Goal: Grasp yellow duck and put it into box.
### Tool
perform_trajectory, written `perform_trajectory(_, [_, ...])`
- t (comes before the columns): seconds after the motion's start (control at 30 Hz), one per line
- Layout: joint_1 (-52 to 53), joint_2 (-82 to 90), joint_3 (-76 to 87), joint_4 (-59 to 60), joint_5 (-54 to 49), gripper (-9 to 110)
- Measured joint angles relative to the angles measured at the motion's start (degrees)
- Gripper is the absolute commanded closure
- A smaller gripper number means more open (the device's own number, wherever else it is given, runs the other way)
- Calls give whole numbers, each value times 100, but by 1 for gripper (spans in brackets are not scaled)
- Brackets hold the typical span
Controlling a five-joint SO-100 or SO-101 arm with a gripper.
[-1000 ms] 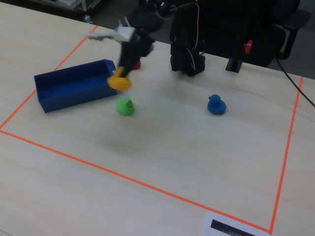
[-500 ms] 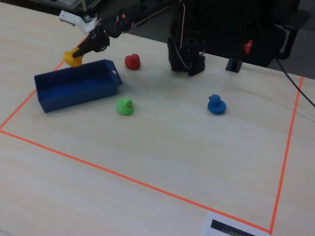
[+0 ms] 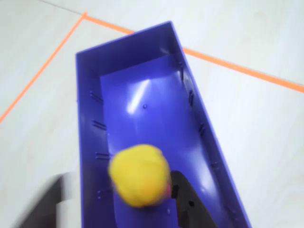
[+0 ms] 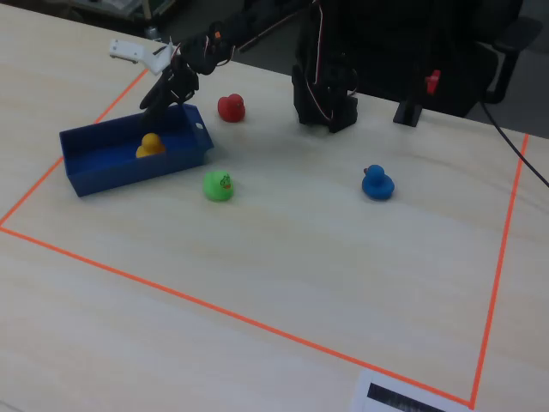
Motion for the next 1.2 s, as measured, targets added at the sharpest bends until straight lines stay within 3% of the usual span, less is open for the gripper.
perform_trajectory(0.1, [-26,-9,-123,334,35,67])
perform_trajectory(0.23, [-290,255,-976,1907,571,99])
perform_trajectory(0.4, [-1547,1872,-2074,5291,1644,101])
perform_trajectory(0.53, [-3217,3454,-1714,6952,2285,101])
perform_trajectory(0.73, [-5150,5669,1195,7189,2215,101])
perform_trajectory(0.87, [-5150,6899,2619,7154,1978,101])
perform_trajectory(1.2, [-4878,8490,4166,7181,1301,101])
